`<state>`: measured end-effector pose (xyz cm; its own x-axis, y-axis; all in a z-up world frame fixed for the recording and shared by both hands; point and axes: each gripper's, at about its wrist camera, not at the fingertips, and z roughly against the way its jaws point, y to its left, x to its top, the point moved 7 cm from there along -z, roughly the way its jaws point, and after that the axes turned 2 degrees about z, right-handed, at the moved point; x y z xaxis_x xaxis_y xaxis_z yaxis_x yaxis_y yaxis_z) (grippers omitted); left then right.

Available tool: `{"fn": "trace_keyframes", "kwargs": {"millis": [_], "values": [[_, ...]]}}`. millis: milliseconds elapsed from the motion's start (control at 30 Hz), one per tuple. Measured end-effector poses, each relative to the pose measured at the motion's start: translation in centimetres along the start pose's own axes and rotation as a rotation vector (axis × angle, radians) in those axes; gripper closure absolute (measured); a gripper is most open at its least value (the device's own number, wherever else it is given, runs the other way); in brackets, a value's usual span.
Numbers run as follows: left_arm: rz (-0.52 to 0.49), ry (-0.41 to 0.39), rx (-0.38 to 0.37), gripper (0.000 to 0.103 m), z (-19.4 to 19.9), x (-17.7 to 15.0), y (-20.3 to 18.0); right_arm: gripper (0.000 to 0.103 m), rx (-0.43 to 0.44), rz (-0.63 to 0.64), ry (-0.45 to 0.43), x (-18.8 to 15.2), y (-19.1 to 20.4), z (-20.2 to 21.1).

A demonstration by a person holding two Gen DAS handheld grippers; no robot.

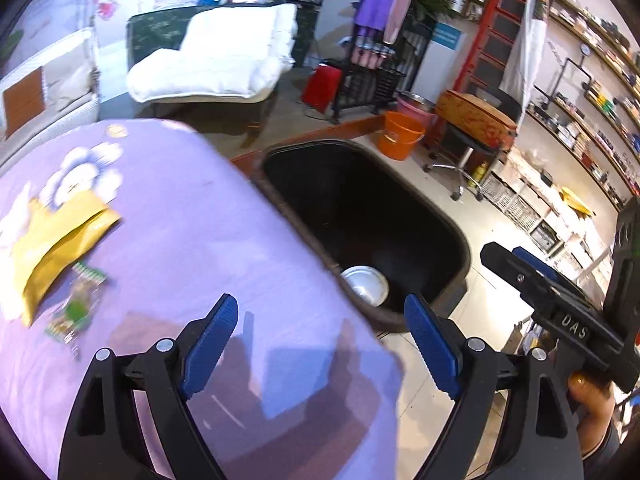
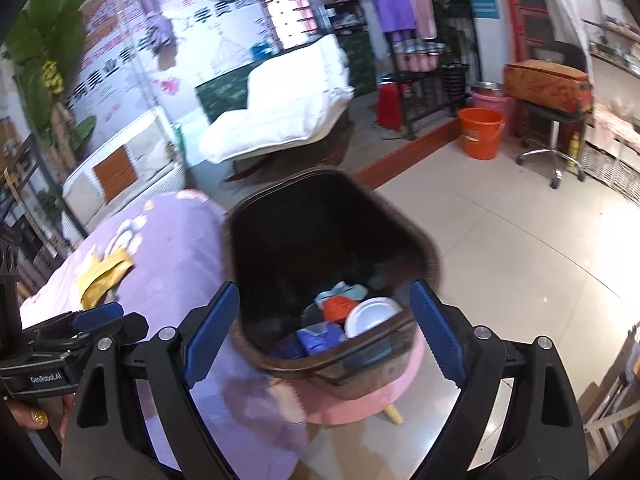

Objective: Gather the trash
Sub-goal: 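Grasp the clear snack packet with the left tool while the right tool grasps the yellow bag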

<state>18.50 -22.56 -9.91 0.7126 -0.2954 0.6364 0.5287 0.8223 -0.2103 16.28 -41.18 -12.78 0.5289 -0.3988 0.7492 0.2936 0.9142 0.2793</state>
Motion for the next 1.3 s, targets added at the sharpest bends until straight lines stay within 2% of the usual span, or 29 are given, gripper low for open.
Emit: {"fn": "trace_keyframes", "kwargs": {"millis": [167, 367, 500, 600, 733, 867, 1000, 1033, 1300], "values": [[0.046, -0.023, 0.078, 0.019, 1.9, -1.2, 3.4, 0.016, 0.085, 0.059, 0.039, -0.4, 3.9, -0.7], [0.081, -0.024, 0.171, 0.019, 3.7, -2.4, 8.2, 0.016, 0.149, 0.144, 0.073, -0.9, 8.3, -1.2], [0.096, 0.007, 0.217, 0.019, 4.3, -3.2, 11.8, 0.016, 0.179, 0.184, 0.09, -1.0, 10.3, -1.4], [0.072, 0.036, 0.256, 0.02, 4.1, -3.0, 13.9, 0.016, 0.193, 0.204, 0.099, -1.3, 11.3, -1.4], [0.035, 0.074, 0.263, 0.026, 3.3, -2.6, 15.8, 0.016, 0.203, 0.223, 0.104, -1.3, 12.3, -1.3], [0.047, 0.139, 0.218, 0.028, 1.6, -2.6, 17.1, 0.016, 0.203, 0.236, 0.106, -1.5, 12.9, -1.1], [0.071, 0.159, 0.184, 0.033, 0.6, -2.3, 17.5, 0.016, 0.198, 0.244, 0.113, -1.7, 13.3, -1.2], [0.079, 0.161, 0.175, 0.042, 0.4, -2.2, 17.6, 0.016, 0.199, 0.245, 0.114, -1.6, 13.4, -1.2], [0.118, 0.1, 0.182, 0.051, 1.9, -3.1, 16.7, 0.017, 0.226, 0.287, 0.125, -1.6, 15.6, -1.6]]}}
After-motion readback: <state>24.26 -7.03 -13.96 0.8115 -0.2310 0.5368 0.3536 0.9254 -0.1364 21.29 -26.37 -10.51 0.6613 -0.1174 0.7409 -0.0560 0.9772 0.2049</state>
